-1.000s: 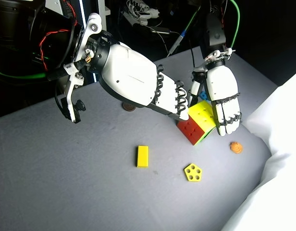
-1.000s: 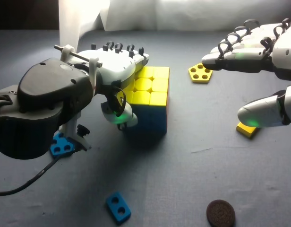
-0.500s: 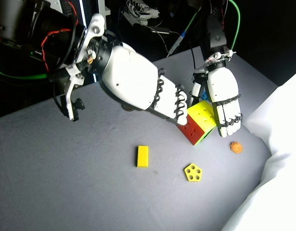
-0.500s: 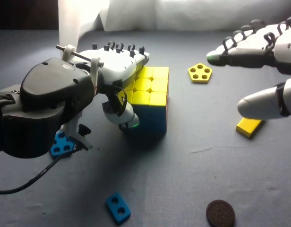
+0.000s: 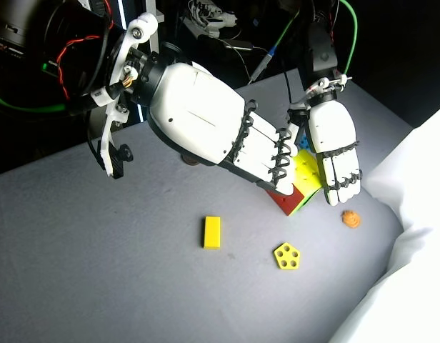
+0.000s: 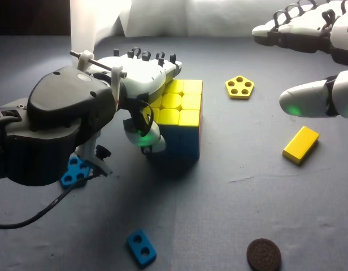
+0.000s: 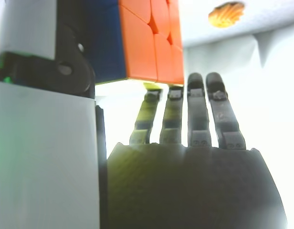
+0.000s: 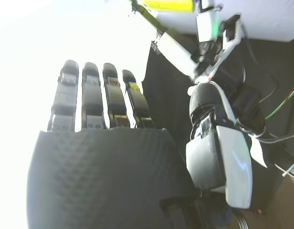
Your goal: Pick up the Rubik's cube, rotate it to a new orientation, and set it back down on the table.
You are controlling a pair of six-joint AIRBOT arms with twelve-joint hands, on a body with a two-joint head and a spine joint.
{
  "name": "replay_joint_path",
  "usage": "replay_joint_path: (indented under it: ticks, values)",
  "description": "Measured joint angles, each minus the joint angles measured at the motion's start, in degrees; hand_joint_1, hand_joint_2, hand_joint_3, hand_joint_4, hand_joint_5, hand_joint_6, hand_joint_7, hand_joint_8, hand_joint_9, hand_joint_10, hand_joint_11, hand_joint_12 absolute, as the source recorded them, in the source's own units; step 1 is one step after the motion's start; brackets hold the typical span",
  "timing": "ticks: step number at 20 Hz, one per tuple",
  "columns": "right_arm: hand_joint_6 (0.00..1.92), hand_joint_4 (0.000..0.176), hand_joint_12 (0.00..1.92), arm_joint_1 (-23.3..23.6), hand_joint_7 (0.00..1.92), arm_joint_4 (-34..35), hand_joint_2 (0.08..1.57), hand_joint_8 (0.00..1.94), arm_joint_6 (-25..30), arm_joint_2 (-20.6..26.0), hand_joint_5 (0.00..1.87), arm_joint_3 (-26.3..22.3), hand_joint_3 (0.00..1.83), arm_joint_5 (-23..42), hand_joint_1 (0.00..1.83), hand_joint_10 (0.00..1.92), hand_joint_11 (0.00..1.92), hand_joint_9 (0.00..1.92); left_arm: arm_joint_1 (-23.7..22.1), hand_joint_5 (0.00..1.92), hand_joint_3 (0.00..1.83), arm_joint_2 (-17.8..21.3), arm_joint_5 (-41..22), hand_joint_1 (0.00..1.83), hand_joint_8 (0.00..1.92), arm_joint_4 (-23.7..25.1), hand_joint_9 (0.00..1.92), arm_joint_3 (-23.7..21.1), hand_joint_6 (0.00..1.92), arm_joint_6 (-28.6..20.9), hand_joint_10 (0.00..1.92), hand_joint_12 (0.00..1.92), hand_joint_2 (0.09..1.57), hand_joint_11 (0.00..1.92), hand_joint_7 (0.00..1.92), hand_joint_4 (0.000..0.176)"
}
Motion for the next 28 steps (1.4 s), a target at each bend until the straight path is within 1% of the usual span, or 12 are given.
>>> replay_joint_path:
  ticks: [5,7,12,16,20,22,23,24,25,26,27,28]
  values:
    - [0.0,0.0,0.0,-1.25,0.01,0.15,1.26,0.0,-3.28,-0.17,0.0,-0.33,0.0,-3.41,0.1,0.0,0.0,0.0,0.13,0.0,0.0,-0.17,-0.11,1.02,0.0,-0.46,0.01,0.02,0.0,0.0,0.0,0.14,0.96,0.0,0.0,0.0]
    - [0.0,0.0,0.0,-2.21,0.03,-3.37,1.25,0.01,-3.69,-0.28,0.0,-0.87,0.0,-5.18,0.11,0.01,0.0,0.01,0.13,0.0,0.0,-0.37,-0.22,1.03,0.0,-0.48,0.01,0.04,0.0,0.0,0.0,0.13,0.94,0.0,0.0,0.0]
    - [0.0,0.0,0.0,-7.48,0.0,-15.3,1.26,0.0,4.02,-0.42,0.0,-3.08,0.0,-12.76,0.08,0.0,0.0,0.0,0.55,0.0,0.0,-0.42,-0.46,1.03,0.0,-0.46,0.0,0.07,0.0,0.0,0.0,0.06,0.95,0.0,0.0,0.0]
    - [0.0,0.0,0.0,-7.45,0.0,-15.89,1.25,0.0,5.07,-0.39,0.0,-3.06,0.0,-15.34,0.12,0.0,0.0,0.0,0.55,0.0,0.0,-0.42,-0.39,0.97,0.0,-0.44,0.0,0.04,0.0,0.0,0.0,0.0,0.96,0.0,0.0,0.0]
    - [0.0,0.0,0.0,-7.45,0.01,-15.91,1.25,0.0,5.16,-0.42,0.0,-3.06,0.0,-14.6,0.12,0.0,0.0,0.0,0.55,0.0,0.0,-0.42,-0.33,1.03,0.01,-0.44,0.04,0.04,0.0,0.0,0.01,0.02,0.97,0.05,0.03,0.0]
    - [0.0,0.0,0.0,-7.45,0.03,-15.91,1.25,0.01,5.16,-0.42,0.01,-3.06,0.0,-14.45,0.13,0.0,0.0,0.01,0.55,0.09,0.0,-0.42,-0.37,1.04,0.01,-0.46,0.16,0.04,0.01,0.0,0.01,0.39,1.05,0.0,0.13,0.0]
    - [0.0,0.0,0.0,-7.45,0.02,-15.91,1.26,0.0,5.16,-0.39,0.0,-3.06,0.0,-14.45,0.1,0.0,0.0,0.0,0.55,0.3,0.0,-0.42,-0.44,1.05,0.04,-0.37,0.39,0.04,0.03,0.0,0.05,0.87,1.06,0.0,0.4,0.0]
    - [0.0,0.0,0.0,-7.45,0.02,-15.91,1.26,0.0,5.2,-0.42,0.0,-3.06,0.0,-14.43,0.1,0.0,0.0,0.0,0.55,0.3,0.0,-0.42,-0.66,1.05,0.04,0.31,0.39,0.04,0.03,0.0,0.05,0.87,1.06,0.0,0.4,0.0]
    - [0.0,0.0,0.0,-7.45,0.02,-15.91,1.25,0.0,5.27,-0.39,0.0,-3.06,0.0,-14.38,0.11,0.0,0.0,0.0,0.52,0.44,0.0,-0.39,-0.92,1.08,0.08,0.85,0.51,0.04,0.06,0.02,0.11,1.12,1.04,0.0,0.53,0.0]
    - [0.0,0.0,0.0,-7.45,0.02,-15.91,1.25,0.0,5.31,-0.39,0.0,-3.06,0.0,-14.38,0.11,0.0,0.0,0.0,0.42,0.52,0.0,-0.35,-1.11,1.11,0.33,0.98,0.43,0.04,0.04,-0.02,0.62,1.35,1.07,0.02,0.53,0.0]
    - [0.0,0.0,0.0,-7.43,0.02,-15.93,1.25,0.0,5.33,-0.42,0.0,-3.06,0.0,-14.32,0.15,0.0,0.0,0.0,0.42,0.59,0.0,-0.35,-1.2,1.13,0.91,1.16,0.31,0.04,0.07,0.02,1.11,1.53,1.08,0.07,0.35,0.0]
    - [0.0,0.0,0.0,-7.43,0.02,-15.93,1.25,0.0,5.33,-0.39,0.0,-3.08,0.0,-14.08,0.15,0.0,0.0,0.0,0.42,0.64,0.0,-0.35,-1.18,1.16,1.23,0.96,0.26,0.04,0.12,-0.09,1.37,1.63,1.08,0.12,0.27,0.0]
